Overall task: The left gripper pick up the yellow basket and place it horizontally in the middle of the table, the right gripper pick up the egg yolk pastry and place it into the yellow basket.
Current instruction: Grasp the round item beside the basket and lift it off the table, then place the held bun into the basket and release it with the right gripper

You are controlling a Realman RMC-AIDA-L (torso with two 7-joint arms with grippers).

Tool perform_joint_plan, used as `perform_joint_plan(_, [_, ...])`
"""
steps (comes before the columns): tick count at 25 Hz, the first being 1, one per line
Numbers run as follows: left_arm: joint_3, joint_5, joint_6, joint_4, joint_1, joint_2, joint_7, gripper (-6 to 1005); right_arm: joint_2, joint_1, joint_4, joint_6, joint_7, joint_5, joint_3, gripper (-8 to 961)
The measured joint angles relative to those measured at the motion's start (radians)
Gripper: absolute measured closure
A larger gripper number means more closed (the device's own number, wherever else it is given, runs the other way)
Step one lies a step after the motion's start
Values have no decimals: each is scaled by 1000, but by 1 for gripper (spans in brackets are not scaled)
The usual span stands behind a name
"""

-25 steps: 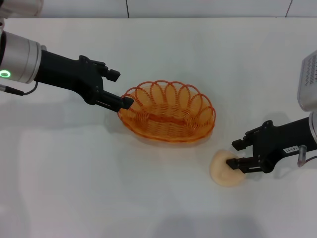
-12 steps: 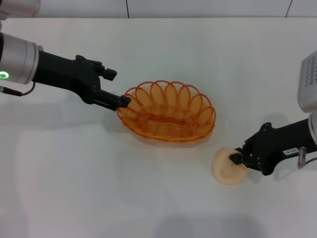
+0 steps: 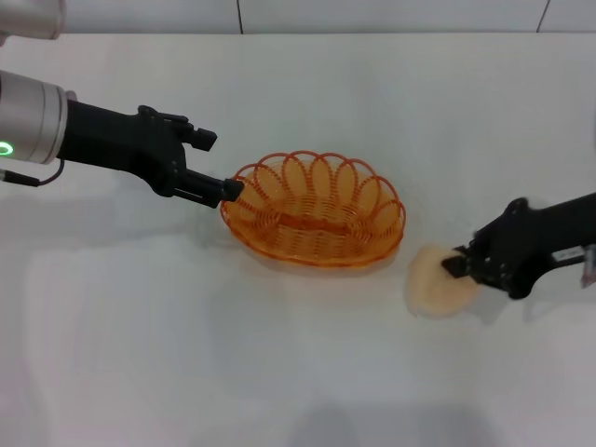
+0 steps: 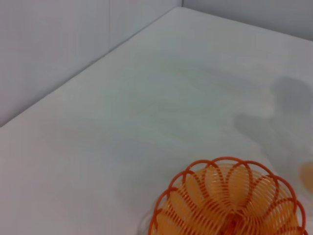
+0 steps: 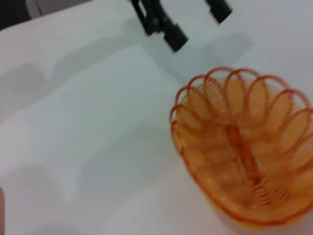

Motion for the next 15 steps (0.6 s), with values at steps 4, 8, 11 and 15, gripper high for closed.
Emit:
perform_joint_plan(4, [-1,-18,-6,0,6,-1,3,111,1,-2,-66,-51,11,4,70,915])
perform_joint_plan(8, [-3,-46,-15,-2,19,-2,11,111,2,10,-131,-62,31,8,87,916])
perform_joint_plan(11, [-3,-57,-15,-4,23,-4,17,111,5,39,-127,-35,29,28,75,917])
perform_joint_plan(15, [-3,-67,-15,-4,29,-8,19,111,6,82,-91,48,23,49,10,917])
